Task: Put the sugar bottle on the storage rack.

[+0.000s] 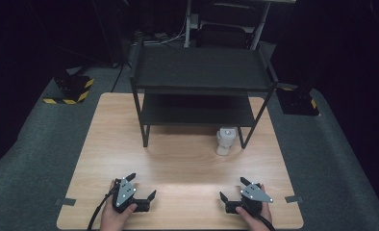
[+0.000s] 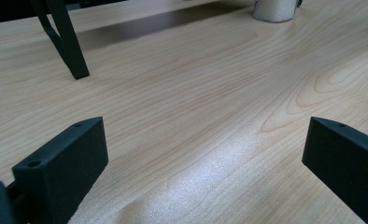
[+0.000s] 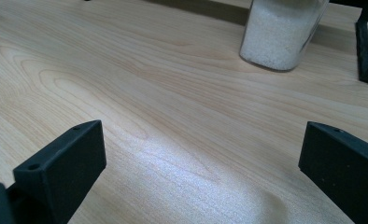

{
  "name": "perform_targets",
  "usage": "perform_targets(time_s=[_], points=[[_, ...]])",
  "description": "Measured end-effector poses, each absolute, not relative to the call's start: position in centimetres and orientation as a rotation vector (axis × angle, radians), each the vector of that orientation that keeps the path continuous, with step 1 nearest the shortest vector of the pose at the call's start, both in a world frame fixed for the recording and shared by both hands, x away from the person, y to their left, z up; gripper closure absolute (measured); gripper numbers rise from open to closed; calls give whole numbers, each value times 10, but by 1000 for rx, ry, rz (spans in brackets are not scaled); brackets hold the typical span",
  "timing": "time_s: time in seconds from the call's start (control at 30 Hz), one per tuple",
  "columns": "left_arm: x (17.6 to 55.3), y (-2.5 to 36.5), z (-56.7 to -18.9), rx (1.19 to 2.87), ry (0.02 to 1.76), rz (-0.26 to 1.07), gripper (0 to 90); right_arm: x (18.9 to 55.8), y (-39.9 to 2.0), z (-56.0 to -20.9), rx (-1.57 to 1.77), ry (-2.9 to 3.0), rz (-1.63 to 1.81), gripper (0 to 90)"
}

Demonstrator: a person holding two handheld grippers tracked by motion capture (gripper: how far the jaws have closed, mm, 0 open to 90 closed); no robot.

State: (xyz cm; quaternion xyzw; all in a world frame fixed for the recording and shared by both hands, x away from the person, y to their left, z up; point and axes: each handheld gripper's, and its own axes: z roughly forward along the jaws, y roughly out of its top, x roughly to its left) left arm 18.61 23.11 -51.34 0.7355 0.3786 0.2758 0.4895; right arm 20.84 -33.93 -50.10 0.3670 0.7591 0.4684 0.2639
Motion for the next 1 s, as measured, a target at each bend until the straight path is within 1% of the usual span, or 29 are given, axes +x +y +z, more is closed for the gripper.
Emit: perform_targets(time_s=[0.8,1.0], points=[[185,230,-513,1790,924,679,5,206,-336,-502,999,2024,1258,4],[185,230,-513,1789,923,674,5,208,-335,-497,1021,2017,1268,4]])
